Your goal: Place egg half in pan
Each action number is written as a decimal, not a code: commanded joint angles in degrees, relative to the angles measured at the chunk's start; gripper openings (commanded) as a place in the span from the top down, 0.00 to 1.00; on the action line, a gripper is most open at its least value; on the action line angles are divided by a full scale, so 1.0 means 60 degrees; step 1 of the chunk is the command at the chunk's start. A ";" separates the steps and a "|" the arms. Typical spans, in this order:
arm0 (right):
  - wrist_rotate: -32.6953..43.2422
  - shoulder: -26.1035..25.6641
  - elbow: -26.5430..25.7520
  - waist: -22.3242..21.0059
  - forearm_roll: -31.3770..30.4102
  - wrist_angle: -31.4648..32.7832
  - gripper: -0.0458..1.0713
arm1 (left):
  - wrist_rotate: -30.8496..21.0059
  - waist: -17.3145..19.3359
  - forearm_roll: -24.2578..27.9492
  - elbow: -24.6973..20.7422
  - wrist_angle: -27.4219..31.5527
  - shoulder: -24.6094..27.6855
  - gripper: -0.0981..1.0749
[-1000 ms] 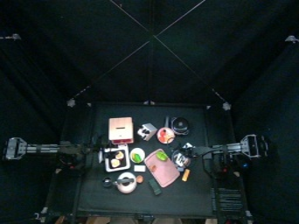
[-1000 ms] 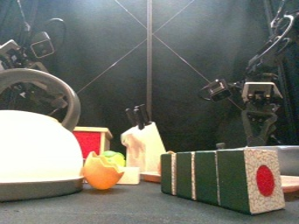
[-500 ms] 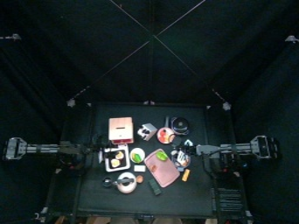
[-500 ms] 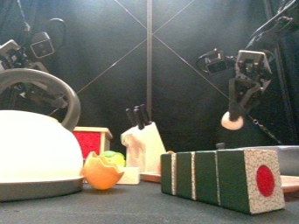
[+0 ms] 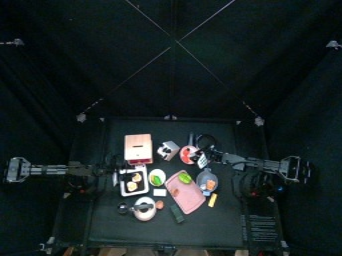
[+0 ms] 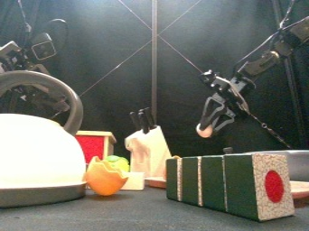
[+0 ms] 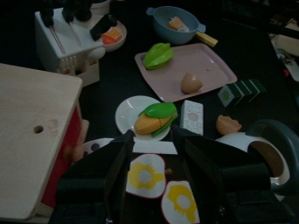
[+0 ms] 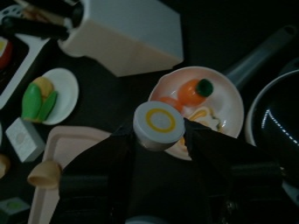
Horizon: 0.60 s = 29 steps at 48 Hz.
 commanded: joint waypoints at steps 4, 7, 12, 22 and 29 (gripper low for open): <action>-0.0059 0.0352 -0.0015 -0.0220 -0.0132 -0.0483 0.34 | 0.0015 0.0029 0.0000 -0.0103 -0.0073 0.0015 0.24; -0.0044 0.0557 0.0000 -0.0264 -0.0176 -0.0542 0.34 | 0.0015 0.0029 0.0000 -0.0117 -0.0088 0.0015 0.24; -0.0044 0.0923 -0.0117 -0.0264 -0.0205 -0.0571 0.33 | 0.0015 0.0029 0.0000 -0.0117 -0.0088 0.0015 0.24; -0.0044 0.1318 -0.0278 -0.0264 -0.0220 -0.0571 0.25 | 0.0015 0.0029 0.0000 -0.0117 -0.0088 0.0015 0.24; -0.0029 0.1362 -0.0264 -0.0264 -0.0176 -0.0527 0.15 | 0.0015 0.0029 0.0015 -0.0088 -0.0088 0.0015 0.24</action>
